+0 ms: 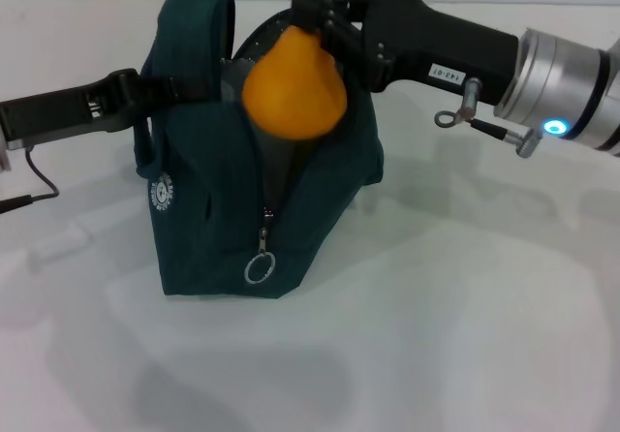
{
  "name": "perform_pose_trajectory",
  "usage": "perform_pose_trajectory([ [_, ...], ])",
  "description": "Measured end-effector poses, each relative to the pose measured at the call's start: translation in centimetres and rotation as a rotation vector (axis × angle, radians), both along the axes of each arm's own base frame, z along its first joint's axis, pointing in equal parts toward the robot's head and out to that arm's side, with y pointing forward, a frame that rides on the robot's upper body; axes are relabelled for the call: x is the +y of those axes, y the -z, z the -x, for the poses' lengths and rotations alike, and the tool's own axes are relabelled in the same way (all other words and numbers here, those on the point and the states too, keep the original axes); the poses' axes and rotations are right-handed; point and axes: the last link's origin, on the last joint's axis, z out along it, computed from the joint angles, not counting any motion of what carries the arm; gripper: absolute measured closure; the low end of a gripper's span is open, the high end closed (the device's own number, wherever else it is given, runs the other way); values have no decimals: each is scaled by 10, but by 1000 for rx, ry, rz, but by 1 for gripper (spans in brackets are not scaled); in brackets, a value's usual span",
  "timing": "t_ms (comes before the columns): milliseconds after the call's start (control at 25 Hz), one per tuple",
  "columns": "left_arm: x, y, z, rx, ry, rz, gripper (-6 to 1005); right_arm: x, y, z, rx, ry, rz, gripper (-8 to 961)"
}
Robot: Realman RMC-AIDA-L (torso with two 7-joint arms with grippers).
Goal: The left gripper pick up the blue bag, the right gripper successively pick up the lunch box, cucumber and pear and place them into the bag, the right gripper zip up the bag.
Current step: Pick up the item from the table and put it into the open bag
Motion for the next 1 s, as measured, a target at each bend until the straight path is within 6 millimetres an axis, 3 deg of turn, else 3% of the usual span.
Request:
perform_pose_trajectory([
  [600,1,1,-1,1,0,-1,965,0,21,-5,-91,53,18,910],
  [1000,-1,0,2,-1,-10,-5,965,-6,18,-11,-67,52,6,903],
])
